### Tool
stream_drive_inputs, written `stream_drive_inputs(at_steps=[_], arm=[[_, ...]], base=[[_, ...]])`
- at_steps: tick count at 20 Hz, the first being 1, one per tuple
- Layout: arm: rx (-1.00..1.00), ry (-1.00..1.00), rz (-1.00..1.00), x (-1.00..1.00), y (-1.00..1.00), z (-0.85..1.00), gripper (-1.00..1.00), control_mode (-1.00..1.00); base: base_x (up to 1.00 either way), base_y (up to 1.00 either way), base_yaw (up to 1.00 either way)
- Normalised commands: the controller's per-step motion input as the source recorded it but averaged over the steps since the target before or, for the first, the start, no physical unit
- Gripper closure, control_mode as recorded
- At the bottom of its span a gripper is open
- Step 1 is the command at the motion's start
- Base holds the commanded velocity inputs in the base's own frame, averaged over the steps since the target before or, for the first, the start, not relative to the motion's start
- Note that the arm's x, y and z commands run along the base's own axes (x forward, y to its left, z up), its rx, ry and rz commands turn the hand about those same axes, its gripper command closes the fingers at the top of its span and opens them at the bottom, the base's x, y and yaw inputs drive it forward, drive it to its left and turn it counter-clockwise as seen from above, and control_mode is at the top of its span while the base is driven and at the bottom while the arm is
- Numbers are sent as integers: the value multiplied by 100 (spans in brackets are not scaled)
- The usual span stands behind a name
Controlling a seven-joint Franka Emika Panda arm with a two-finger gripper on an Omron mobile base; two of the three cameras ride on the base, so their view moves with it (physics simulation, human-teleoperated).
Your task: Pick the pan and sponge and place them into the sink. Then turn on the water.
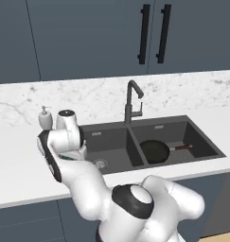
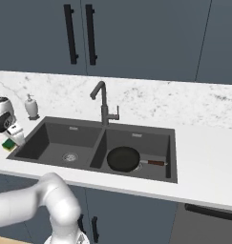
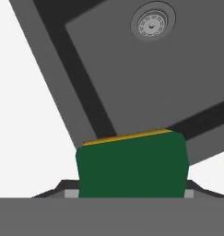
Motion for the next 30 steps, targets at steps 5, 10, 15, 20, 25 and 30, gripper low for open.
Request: stream_drive_inputs(at_steps=[5, 10, 15, 20, 25, 30], arm=[[4, 10, -3, 22, -100, 18, 100, -100], [5, -1, 0, 26, -100, 0, 100, -100], [6, 0, 0, 16, -100, 5, 100, -100], [10, 0, 0, 10, -100, 6, 100, -100], [16, 0, 0, 20, -100, 2, 100, -100], [17, -2, 0, 14, -100, 0, 100, -100]], base=[[0, 0, 0], [0, 0, 0], [0, 0, 0], [0, 0, 0], [0, 0, 0], [0, 0, 0]])
